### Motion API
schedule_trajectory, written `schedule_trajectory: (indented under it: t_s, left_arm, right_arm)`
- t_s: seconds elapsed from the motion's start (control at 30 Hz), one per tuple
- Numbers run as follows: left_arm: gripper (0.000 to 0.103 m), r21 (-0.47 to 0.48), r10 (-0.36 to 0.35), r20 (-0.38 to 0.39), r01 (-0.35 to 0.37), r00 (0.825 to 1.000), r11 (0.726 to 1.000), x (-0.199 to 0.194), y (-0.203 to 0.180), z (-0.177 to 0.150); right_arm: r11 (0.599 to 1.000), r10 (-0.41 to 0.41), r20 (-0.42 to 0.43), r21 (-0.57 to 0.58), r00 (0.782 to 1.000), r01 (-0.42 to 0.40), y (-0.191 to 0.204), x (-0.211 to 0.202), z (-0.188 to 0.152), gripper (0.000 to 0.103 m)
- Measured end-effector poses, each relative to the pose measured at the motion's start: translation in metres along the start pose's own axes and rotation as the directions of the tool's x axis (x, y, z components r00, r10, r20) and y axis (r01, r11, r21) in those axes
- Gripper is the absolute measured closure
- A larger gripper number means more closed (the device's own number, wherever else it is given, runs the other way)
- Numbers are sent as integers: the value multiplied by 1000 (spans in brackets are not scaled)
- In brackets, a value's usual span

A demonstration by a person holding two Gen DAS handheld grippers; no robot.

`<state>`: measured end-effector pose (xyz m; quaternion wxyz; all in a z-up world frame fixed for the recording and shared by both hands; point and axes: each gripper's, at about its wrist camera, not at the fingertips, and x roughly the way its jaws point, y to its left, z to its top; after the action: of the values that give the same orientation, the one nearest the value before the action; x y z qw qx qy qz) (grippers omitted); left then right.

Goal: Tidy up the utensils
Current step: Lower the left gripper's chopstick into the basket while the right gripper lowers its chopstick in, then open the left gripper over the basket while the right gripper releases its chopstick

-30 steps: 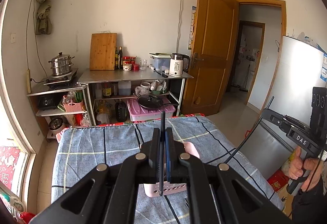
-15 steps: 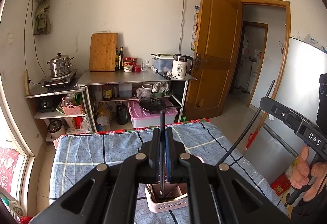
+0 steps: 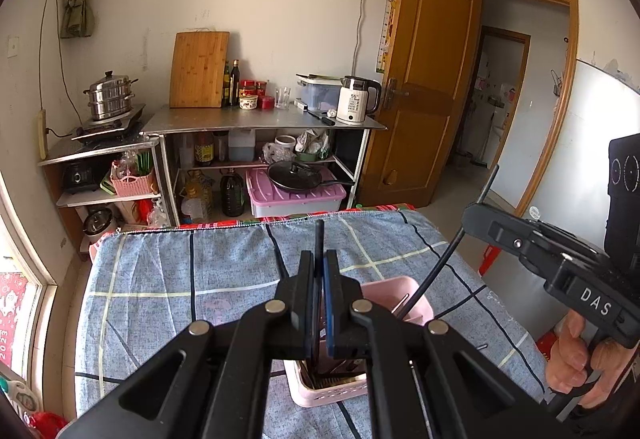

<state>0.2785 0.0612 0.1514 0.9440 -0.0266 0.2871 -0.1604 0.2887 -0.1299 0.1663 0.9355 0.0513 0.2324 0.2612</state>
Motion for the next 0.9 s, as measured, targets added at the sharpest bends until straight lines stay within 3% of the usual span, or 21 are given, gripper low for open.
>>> schedule_trajectory:
  t_s: [0.43,0.53,0.67,0.9]
  left_arm:
    - [98,-24,-13,-76,11,997,1000,22,6,-25]
    - [96,-29,-1,-69,-1,998,1000,18,8,-26]
    - [77,-53,12,-25,-13,1000,999,3,13,-26]
    - [73,-70,34,47,-31,998,997,-33,18,-34]
  right_arm:
    - [999,-13,-185,29,983,19,-21,40,-39,98]
    - [999,-7,-183,42,983,15,-24,34,-39,98]
    - [999,-14,-151,39,988,20,-27,17,-35,90]
    - [999,-28,-80,43,996,31,-33,-26,-35,89]
